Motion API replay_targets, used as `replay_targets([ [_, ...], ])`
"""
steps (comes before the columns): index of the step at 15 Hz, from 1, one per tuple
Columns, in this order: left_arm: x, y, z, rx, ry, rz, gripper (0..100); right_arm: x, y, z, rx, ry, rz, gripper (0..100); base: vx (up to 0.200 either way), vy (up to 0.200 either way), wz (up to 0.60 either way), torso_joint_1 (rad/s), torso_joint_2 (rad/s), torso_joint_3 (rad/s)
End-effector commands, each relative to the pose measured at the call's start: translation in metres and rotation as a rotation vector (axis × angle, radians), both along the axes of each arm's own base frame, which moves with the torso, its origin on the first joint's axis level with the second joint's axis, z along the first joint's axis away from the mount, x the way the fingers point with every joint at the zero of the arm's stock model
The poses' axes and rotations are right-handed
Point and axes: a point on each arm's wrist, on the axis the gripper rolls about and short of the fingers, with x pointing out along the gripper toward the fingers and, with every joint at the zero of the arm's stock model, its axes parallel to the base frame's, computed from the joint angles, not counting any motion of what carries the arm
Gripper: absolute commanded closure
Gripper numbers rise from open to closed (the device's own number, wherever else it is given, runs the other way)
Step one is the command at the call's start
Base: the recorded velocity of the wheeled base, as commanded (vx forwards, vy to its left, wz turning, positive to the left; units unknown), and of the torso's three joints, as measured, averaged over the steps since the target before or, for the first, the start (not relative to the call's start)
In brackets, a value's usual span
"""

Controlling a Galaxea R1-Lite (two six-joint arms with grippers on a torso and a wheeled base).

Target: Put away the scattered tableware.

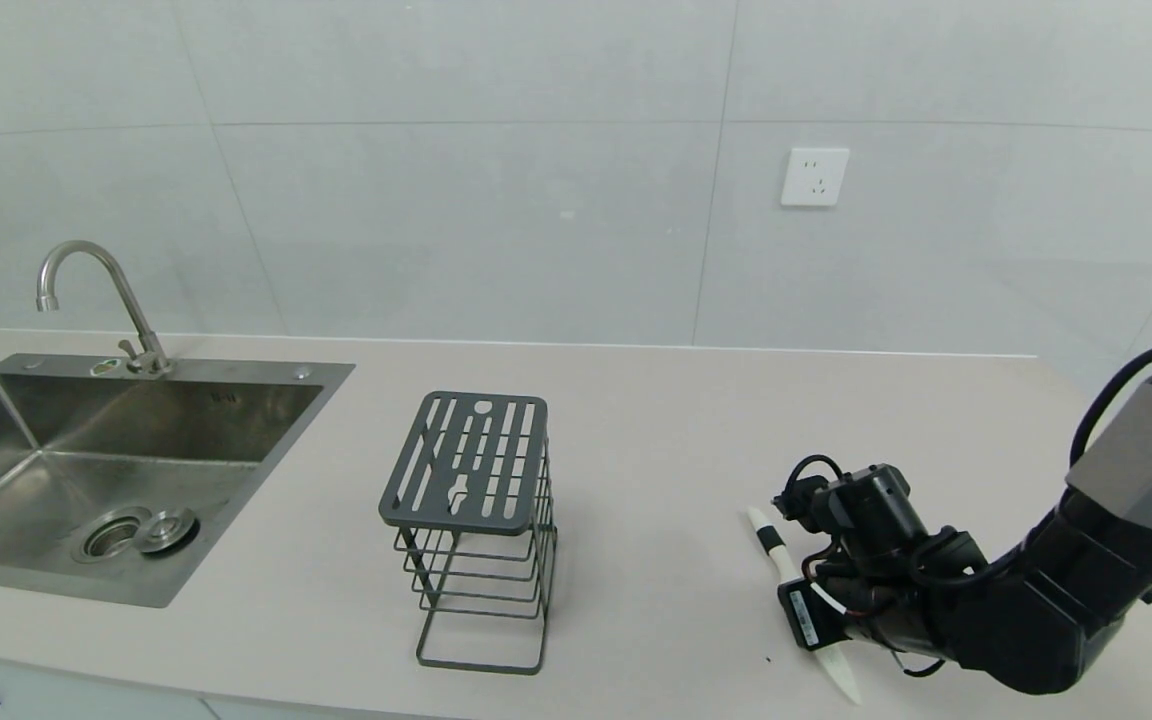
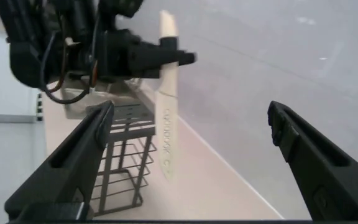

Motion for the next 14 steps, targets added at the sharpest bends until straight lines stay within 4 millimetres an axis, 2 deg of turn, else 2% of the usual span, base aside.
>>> replay_targets([
  [1,0.0,0.0,0.0,-0.001,0.0,0.0,0,0.002,-0.001,0.018,0.032,-0.06,-0.007,100,0.0,0.0,0.0,0.0,0.0,0.0],
  [4,0.0,0.0,0.0,-0.002,0.0,0.0,0,0.002,-0.007,0.054,0.08,-0.177,-0.01,100,0.0,0.0,0.0,0.0,0.0,0.0],
  [6,0.0,0.0,0.0,-0.004,0.0,0.0,0,0.004,-0.012,0.071,0.106,-0.236,-0.012,100,0.0,0.0,0.0,0.0,0.0,0.0],
  [10,0.0,0.0,0.0,-0.005,-0.001,-0.001,0,0.017,-0.011,0.091,0.209,-0.378,0.032,100,0.0,0.0,0.0,0.0,0.0,0.0],
  [14,0.0,0.0,0.0,-0.002,0.0,-0.007,0,0.041,-0.022,0.09,0.243,-0.564,0.248,100,0.0,0.0,0.0,0.0,0.0,0.0],
])
